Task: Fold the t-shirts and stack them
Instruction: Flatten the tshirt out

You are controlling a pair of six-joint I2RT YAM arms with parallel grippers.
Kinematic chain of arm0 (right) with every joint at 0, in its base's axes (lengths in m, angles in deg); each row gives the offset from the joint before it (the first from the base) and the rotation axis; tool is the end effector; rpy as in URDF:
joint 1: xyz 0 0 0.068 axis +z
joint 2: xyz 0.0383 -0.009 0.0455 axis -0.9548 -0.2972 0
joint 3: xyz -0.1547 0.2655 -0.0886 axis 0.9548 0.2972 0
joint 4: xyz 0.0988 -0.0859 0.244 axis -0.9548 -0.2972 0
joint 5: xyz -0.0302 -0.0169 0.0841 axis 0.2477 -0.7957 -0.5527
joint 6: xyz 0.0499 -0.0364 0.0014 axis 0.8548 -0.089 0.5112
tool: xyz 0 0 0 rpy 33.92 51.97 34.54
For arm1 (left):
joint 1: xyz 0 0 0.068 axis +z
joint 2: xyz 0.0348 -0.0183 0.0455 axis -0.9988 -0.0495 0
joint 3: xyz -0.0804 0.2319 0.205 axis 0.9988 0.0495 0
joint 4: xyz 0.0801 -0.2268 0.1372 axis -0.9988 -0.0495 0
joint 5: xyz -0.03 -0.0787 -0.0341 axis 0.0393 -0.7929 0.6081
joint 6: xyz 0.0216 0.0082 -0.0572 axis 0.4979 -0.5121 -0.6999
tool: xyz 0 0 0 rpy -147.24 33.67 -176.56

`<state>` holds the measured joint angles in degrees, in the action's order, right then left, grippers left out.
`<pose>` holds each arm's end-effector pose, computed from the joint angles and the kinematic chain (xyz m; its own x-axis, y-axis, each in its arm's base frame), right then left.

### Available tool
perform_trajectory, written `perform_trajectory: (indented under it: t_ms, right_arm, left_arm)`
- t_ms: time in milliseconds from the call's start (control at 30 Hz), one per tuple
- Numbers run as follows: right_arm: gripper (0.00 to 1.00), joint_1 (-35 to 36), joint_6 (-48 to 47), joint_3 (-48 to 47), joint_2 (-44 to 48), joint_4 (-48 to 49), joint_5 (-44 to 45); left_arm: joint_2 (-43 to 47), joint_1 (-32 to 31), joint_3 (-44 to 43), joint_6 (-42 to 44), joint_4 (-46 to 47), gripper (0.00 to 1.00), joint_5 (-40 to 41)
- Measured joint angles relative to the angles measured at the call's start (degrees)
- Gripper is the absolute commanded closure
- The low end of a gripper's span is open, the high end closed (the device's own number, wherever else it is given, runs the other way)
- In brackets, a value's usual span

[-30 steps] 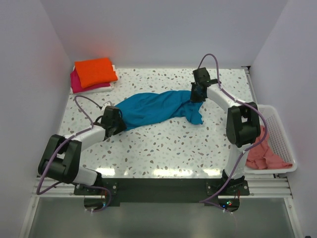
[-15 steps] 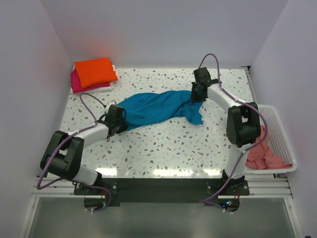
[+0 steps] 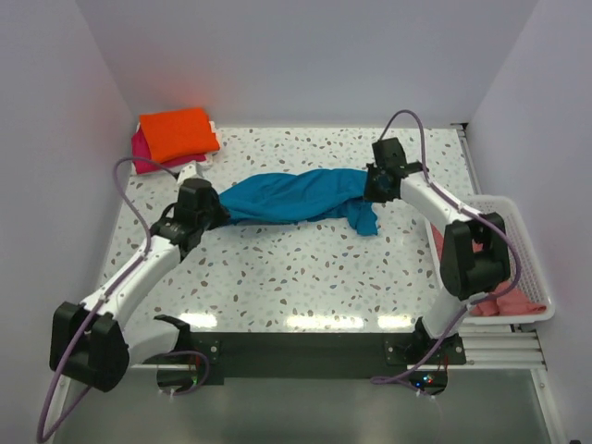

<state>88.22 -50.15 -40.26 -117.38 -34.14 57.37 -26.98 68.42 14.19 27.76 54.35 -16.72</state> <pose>0.3973 0.1059 0.2675 -0.8085 0.1862 -0.5583 0.1147 0.9803 0.1608 0.2486 -0.0747 0.2788 -0.5553 -0.5169 -0.6515 -0.2851 0.8542 -0.4348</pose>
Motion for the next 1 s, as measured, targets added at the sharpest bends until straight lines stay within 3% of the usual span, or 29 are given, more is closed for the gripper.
perform_trajectory:
  t_ms: [367,600,800,867,900,1000]
  right_arm:
    - [0.99,2.1,1.3,15.4,17.9,0.6,-2.2]
    - [0.96,19.5,2.8,16.6,16.7,0.9,0.0]
    - [0.91,27.4,3.9,16.6,10.3,1.2,1.6]
    - [0.79,28.5,4.2,16.6,9.0,0.9,2.7]
    - [0.62,28.7,4.4,16.6,8.9,0.6,3.3]
    - [0.39,28.5,6.1,17.0,11.0,-0.7,8.1]
  left_arm:
    - [11.4,10.7,1.5,3.2,-5.8,1.0,-2.6]
    - [8.8,12.9,1.5,4.5,-5.7,1.0,-4.7]
    - [5.9,15.4,1.5,5.2,-4.5,1.0,-6.1]
    - [5.2,15.9,1.5,5.3,-4.1,1.0,-6.7]
    - [4.8,16.2,1.5,5.3,-3.9,1.0,-7.0]
    - [3.5,16.9,1.5,5.9,-3.0,1.0,-7.9]
